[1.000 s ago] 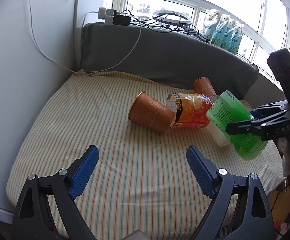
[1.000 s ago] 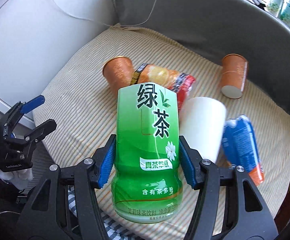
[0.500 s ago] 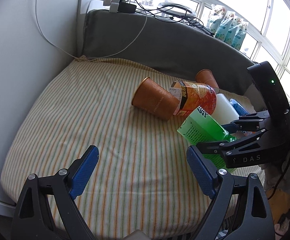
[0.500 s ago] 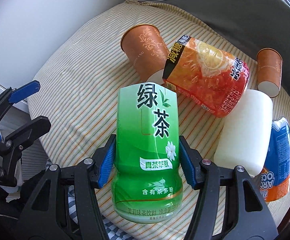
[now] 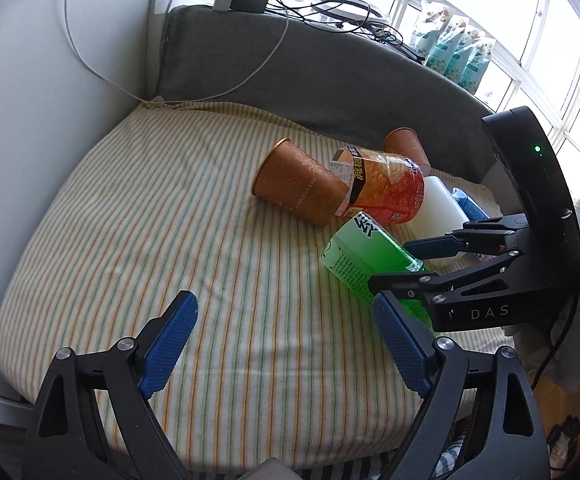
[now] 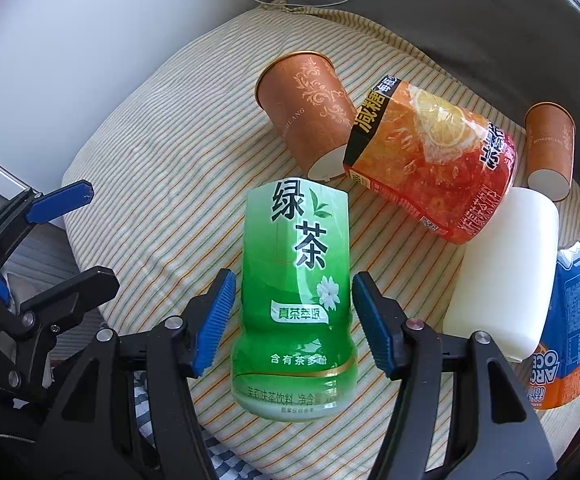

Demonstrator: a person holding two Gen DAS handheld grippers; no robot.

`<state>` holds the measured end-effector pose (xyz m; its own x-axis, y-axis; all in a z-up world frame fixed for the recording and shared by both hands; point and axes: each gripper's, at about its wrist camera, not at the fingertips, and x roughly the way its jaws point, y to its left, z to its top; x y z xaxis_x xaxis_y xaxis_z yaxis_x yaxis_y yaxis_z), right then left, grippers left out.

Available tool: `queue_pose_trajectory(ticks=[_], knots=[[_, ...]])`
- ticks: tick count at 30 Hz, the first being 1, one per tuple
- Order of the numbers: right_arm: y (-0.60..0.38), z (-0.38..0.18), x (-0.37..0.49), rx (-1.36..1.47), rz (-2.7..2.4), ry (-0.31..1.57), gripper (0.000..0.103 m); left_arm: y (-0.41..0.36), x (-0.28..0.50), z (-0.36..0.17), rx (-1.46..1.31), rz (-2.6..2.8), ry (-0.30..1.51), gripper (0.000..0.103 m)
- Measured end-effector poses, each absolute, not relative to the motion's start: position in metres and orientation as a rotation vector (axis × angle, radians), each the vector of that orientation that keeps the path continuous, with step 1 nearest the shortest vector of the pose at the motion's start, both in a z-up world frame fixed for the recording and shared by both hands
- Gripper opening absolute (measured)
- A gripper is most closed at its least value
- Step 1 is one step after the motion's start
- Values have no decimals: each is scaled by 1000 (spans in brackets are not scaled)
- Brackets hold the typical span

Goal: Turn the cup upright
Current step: 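Lower the green cup onto the cushion and open the right gripper, then close the left gripper around the lying green cup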

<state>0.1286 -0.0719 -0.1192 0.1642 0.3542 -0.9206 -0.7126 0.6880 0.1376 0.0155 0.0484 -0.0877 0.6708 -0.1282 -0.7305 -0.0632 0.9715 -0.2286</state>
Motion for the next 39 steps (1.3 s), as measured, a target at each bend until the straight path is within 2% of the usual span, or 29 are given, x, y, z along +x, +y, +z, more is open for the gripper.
queue_pose_trajectory(ticks=[2, 7, 10, 28, 39], knots=[[-72, -117, 128, -356, 792, 1166, 75, 49, 16, -87, -253, -39, 843, 90], [-78, -102, 127, -326, 798, 1138, 76, 49, 16, -87, -292, -48, 869, 90], [-90, -88, 127, -295, 799, 1108, 81, 47, 19, -87, -355, -80, 902, 90], [-194, -83, 112, -256, 665, 1050, 81, 22, 84, -110, -759, -129, 1139, 90], [-220, -90, 105, -231, 652, 1046, 81, 11, 110, -133, -847, -54, 1191, 89]])
